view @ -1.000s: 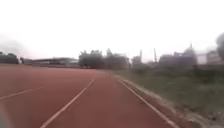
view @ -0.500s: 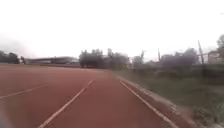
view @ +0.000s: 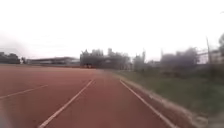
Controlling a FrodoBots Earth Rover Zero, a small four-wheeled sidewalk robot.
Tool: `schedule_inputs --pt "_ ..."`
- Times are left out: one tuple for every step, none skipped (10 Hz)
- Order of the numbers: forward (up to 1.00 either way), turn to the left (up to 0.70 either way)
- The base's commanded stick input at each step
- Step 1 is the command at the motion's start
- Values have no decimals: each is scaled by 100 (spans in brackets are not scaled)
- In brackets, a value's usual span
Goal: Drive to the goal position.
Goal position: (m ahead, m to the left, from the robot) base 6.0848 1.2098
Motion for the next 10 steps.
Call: schedule_inputs --pt "70 0" --pt "70 0" --pt "70 0" --pt "70 0" --pt "70 0" --pt "70 0" --pt "70 0" --pt "70 0" --pt "70 0" --pt "70 0"
